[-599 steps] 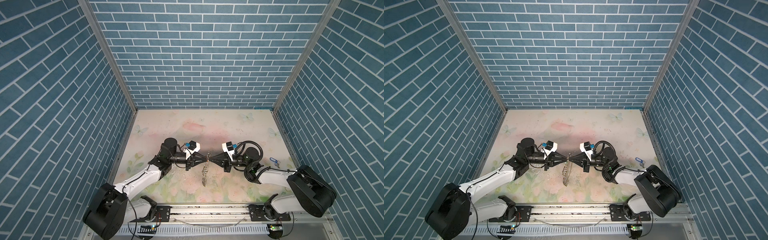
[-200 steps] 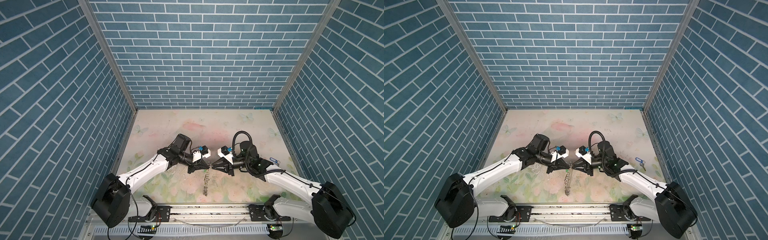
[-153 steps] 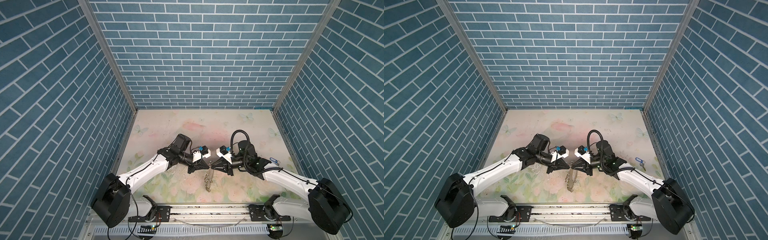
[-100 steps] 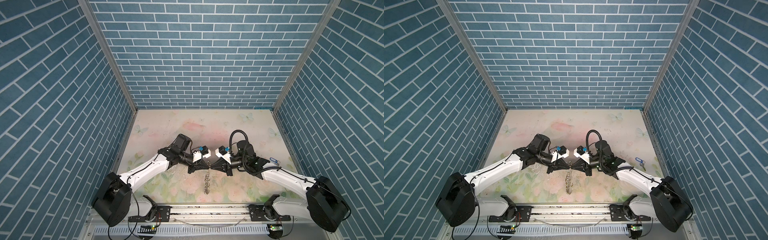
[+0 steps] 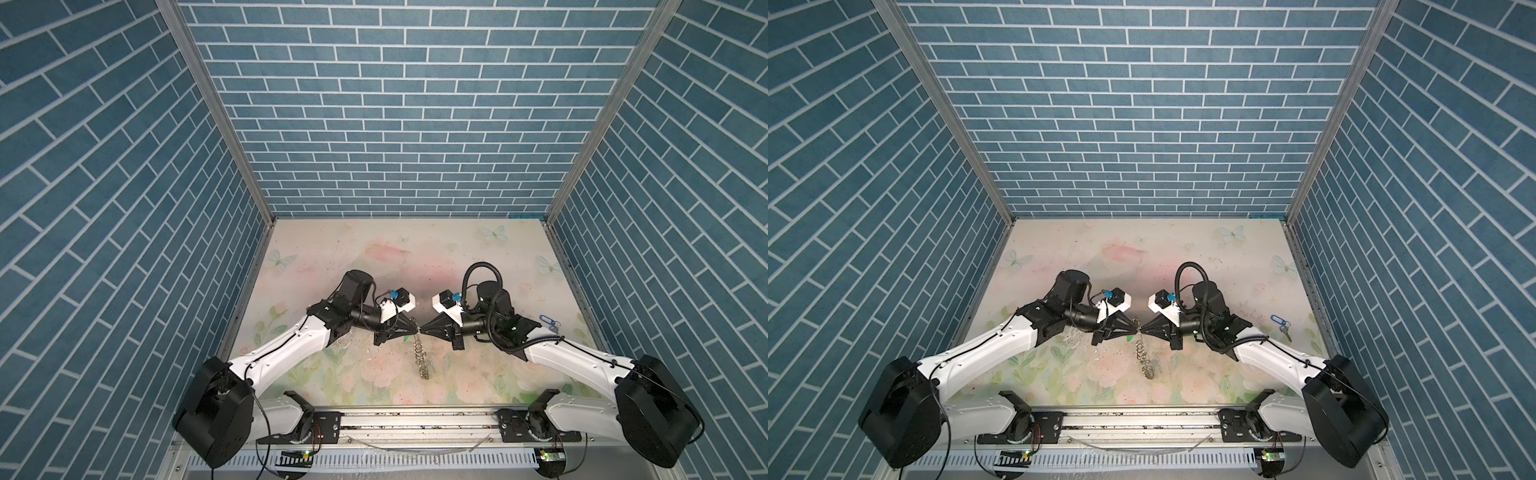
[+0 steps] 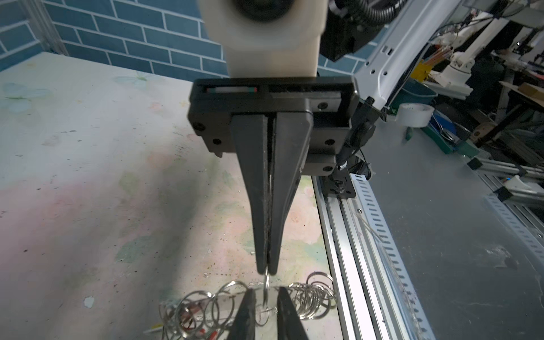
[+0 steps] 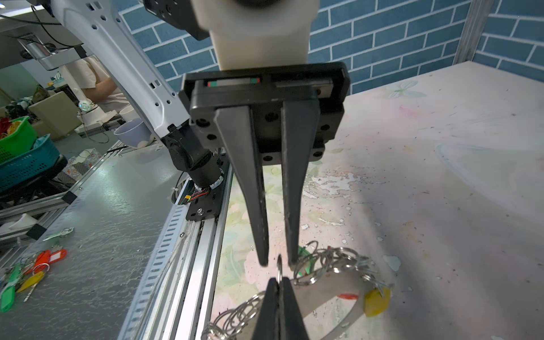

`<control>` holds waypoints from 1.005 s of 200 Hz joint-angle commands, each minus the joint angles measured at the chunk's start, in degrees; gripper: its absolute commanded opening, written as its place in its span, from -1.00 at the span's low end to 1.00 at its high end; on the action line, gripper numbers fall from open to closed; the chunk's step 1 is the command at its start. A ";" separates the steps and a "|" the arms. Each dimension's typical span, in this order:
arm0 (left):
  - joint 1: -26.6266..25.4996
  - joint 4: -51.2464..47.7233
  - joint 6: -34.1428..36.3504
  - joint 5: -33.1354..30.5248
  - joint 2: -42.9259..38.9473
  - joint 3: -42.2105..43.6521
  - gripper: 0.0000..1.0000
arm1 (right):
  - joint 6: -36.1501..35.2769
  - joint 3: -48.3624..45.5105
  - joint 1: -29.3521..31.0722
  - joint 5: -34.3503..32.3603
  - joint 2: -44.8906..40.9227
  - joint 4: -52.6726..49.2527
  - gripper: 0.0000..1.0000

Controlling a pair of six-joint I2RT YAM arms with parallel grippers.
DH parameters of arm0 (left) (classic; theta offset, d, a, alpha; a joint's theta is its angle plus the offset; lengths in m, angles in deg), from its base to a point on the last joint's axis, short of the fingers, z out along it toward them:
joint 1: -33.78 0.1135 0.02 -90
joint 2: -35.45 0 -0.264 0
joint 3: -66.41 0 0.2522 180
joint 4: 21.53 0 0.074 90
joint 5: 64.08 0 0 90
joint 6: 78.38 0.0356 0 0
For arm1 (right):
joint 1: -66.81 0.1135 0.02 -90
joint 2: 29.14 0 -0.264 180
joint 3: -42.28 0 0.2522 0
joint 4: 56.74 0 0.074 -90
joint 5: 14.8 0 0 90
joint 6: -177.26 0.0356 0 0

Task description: Put the keys on the keyring

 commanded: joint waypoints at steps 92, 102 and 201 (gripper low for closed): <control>1.71 13.28 -7.69 5.40 -1.45 3.94 -0.35 | 5.92 -4.68 -1.22 -0.77 0.30 18.10 -1.00; 1.36 12.61 -7.28 4.80 -1.18 3.73 -0.34 | 5.87 -4.42 -0.97 -0.67 0.58 18.14 -1.00; -0.71 8.26 -5.73 4.03 2.48 0.37 -0.58 | 5.34 -3.63 0.54 -0.85 1.83 18.05 -1.00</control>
